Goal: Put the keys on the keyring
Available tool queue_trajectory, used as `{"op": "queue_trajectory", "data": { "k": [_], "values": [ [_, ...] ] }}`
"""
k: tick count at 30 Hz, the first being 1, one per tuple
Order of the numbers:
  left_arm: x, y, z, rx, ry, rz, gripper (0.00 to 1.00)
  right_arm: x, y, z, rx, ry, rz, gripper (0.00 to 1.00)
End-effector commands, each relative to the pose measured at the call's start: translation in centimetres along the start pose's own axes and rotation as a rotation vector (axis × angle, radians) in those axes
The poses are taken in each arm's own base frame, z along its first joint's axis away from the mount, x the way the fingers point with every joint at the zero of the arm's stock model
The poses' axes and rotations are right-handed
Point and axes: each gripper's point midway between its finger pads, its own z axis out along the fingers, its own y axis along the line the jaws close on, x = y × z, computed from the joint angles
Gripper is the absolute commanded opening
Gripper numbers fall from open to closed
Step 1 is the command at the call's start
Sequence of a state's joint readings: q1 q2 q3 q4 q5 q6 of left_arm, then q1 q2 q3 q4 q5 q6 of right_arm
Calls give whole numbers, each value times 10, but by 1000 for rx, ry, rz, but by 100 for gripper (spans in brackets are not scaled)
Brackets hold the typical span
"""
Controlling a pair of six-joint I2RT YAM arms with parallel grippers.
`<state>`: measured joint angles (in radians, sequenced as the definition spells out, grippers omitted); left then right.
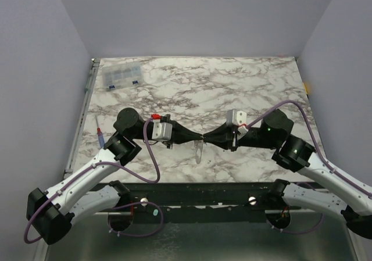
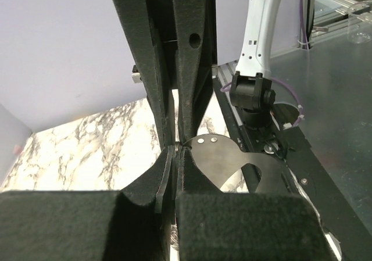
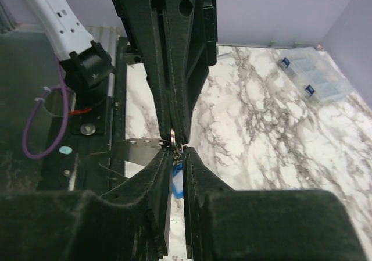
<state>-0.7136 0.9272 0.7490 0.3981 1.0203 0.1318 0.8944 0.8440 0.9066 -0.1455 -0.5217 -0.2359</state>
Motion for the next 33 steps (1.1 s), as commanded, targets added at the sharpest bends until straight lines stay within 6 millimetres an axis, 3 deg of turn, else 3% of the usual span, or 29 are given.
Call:
{"op": "queue_trajectory", "data": {
  "k": [1, 4, 9, 14, 16, 25, 33],
  "values": [
    [-9, -2, -1, 2, -28, 45, 0, -1, 2, 6, -30, -28, -8, 12],
    [-10, -1, -1, -4, -29, 47, 0, -1, 2, 6, -28, -29, -10, 1],
    [-8, 6, -3, -60, -24, 53, 2, 0, -6, 1, 27, -9, -24, 1],
    [2, 19, -12, -159, 47, 92, 50, 12, -29, -6, 136, 109, -36, 1],
    [6, 28, -17, -209, 89, 103, 55, 19, -38, -7, 182, 165, -24, 1],
    [0, 60, -20, -340, 167, 20, 58, 54, -69, -10, 357, 352, 68, 1],
    [31, 69, -10, -362, 216, -94, 61, 77, -96, 0, 516, 425, 188, 1]
  ]
}}
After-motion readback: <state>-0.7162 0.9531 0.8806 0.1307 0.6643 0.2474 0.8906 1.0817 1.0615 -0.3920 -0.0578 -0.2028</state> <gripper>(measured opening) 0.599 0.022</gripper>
